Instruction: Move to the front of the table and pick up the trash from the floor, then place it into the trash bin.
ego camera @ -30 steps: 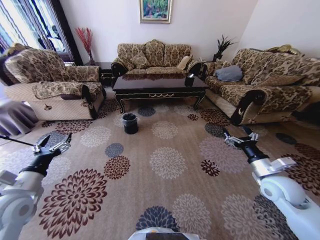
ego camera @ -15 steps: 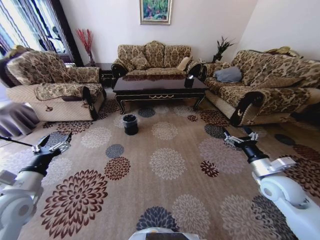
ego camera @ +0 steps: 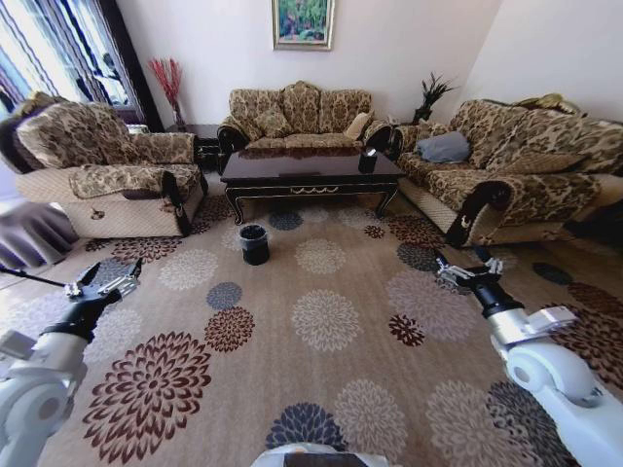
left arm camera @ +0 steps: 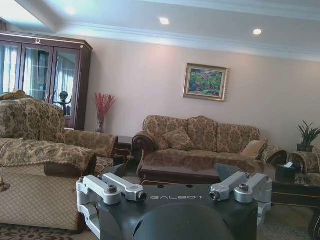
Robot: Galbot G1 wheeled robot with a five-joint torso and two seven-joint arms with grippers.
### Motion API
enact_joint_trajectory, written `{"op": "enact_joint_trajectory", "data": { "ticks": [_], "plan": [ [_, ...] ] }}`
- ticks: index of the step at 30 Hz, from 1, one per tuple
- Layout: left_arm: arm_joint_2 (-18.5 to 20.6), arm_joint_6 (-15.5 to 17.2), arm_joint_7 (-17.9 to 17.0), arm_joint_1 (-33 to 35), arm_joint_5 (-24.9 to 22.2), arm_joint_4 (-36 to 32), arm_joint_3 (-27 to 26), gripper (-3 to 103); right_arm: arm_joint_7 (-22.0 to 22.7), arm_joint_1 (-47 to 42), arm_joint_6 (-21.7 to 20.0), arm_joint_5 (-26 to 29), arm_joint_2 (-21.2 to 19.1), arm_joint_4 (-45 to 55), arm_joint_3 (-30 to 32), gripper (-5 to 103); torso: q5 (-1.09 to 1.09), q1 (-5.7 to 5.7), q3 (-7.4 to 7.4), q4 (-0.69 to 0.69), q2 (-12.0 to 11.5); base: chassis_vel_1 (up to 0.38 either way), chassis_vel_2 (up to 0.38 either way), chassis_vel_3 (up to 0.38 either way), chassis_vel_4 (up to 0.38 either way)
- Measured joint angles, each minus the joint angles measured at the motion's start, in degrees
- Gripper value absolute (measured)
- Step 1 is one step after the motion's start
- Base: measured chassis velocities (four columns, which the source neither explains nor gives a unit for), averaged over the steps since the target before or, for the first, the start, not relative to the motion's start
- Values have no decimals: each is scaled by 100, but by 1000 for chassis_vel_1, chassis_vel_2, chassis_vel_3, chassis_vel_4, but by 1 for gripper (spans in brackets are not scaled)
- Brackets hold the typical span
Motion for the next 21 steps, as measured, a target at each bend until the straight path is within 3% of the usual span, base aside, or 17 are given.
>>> {"op": "enact_joint_trajectory", "data": {
  "ticks": [21],
  "plan": [
    [11, 2, 9, 112, -9, -87, -52, 100, -30, -73, 1, -2, 27, 36, 41, 100, 0, 255, 323, 0, 581, 0, 0, 0, 0]
  ]
}}
